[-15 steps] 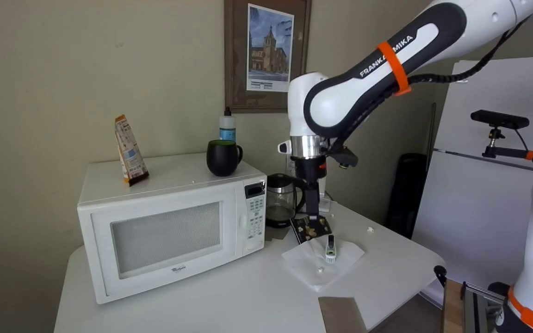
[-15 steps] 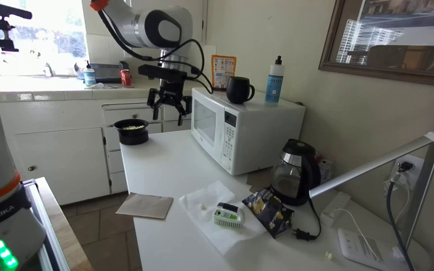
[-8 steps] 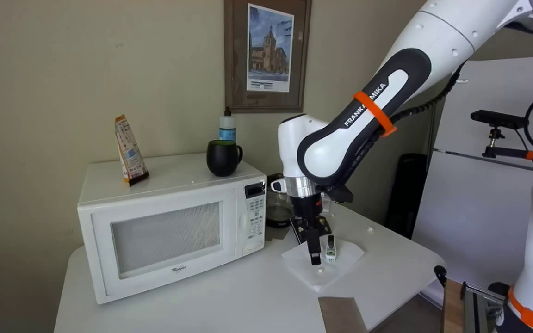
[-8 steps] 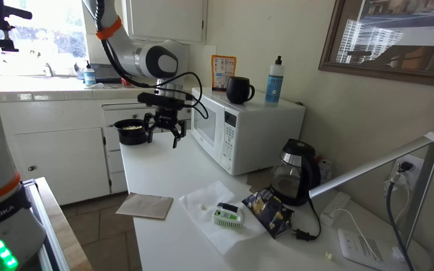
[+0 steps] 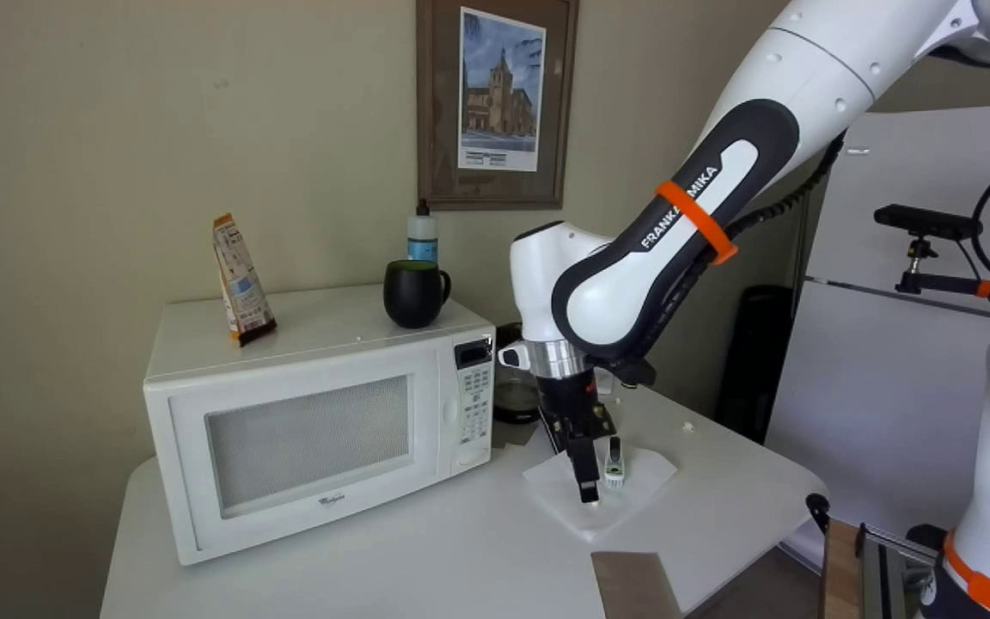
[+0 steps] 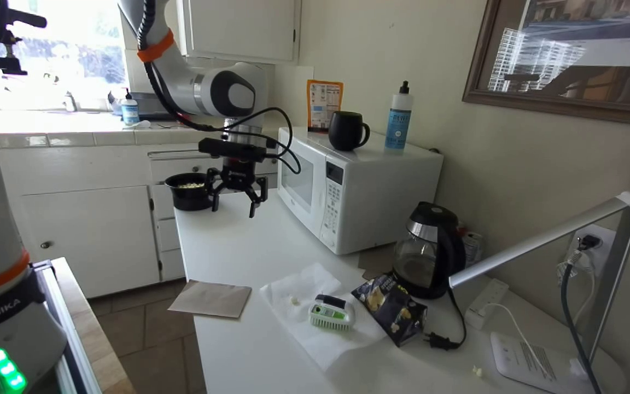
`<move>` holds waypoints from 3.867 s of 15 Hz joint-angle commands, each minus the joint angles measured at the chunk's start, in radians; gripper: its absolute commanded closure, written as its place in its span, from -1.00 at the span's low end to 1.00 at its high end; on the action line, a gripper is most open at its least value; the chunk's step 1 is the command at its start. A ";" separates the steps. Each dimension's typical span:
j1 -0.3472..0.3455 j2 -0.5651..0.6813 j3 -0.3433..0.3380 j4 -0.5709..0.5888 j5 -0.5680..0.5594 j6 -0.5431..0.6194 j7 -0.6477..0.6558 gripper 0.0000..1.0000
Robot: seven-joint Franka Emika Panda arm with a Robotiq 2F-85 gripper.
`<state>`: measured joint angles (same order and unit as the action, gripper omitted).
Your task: Move the brown paper to the right
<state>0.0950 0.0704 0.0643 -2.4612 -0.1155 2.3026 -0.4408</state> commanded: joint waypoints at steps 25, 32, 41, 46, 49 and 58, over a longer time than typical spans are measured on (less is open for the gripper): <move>0.039 0.366 -0.155 -0.138 -0.218 0.354 0.394 -1.00; 0.015 0.453 -0.143 -0.050 -0.226 0.377 0.344 -1.00; -0.023 0.505 -0.086 0.023 -0.189 0.366 0.281 0.33; 0.043 0.380 -0.128 -0.023 -0.227 0.341 0.371 1.00; 0.109 0.259 -0.186 -0.049 -0.290 0.276 0.487 0.94; 0.034 -0.149 -0.184 -0.094 -0.678 0.032 0.860 0.94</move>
<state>0.1972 0.0832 -0.1497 -2.4803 -0.7015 2.3537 0.3575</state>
